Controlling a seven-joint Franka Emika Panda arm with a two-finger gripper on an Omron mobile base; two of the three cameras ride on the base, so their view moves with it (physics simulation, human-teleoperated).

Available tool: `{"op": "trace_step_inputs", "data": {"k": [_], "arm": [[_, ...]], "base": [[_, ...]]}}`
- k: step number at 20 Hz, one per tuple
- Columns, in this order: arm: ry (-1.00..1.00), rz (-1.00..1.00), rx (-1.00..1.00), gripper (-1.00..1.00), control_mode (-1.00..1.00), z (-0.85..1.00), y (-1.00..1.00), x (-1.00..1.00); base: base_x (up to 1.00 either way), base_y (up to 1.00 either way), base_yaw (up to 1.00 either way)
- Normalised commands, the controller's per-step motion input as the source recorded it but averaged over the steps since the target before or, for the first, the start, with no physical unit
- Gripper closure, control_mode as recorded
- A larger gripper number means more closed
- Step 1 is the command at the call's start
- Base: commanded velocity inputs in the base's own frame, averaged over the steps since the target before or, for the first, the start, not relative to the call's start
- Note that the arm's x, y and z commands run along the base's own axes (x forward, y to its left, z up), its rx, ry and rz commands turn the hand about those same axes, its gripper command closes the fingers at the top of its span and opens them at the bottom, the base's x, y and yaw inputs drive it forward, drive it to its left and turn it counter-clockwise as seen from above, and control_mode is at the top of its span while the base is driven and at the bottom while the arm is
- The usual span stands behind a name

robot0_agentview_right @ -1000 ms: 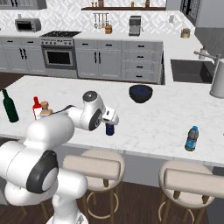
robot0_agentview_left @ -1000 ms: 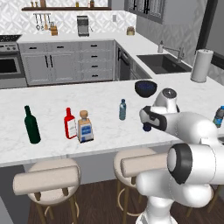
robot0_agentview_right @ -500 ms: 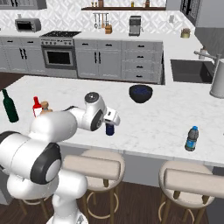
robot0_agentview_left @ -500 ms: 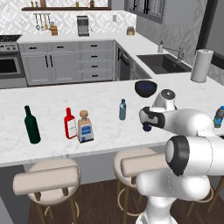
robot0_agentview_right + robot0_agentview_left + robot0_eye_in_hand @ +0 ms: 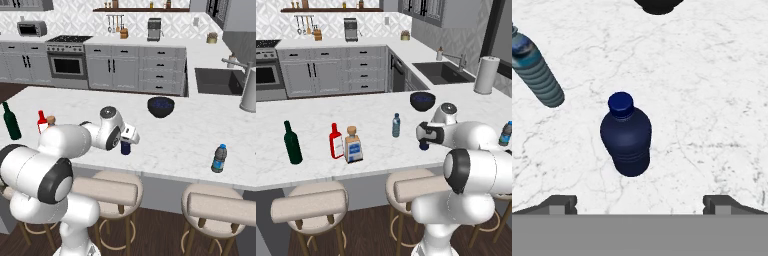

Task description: Move the plastic bottles in the middle to the plastics group, and the glass bottles in the middle to the glass group.

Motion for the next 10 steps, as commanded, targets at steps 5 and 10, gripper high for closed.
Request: {"op": "trace_step_inputs", "data": {"k": [5,10], "arm": [[0.0,0.0,0.0,-1.0,-1.0,-0.08,0.0,0.07],[0.0,0.0,0.0,-1.0,-1.0,-0.04,0.01,0.18]], "base": [[0.0,0.0,0.0],[0.0,0.0,0.0]]}}
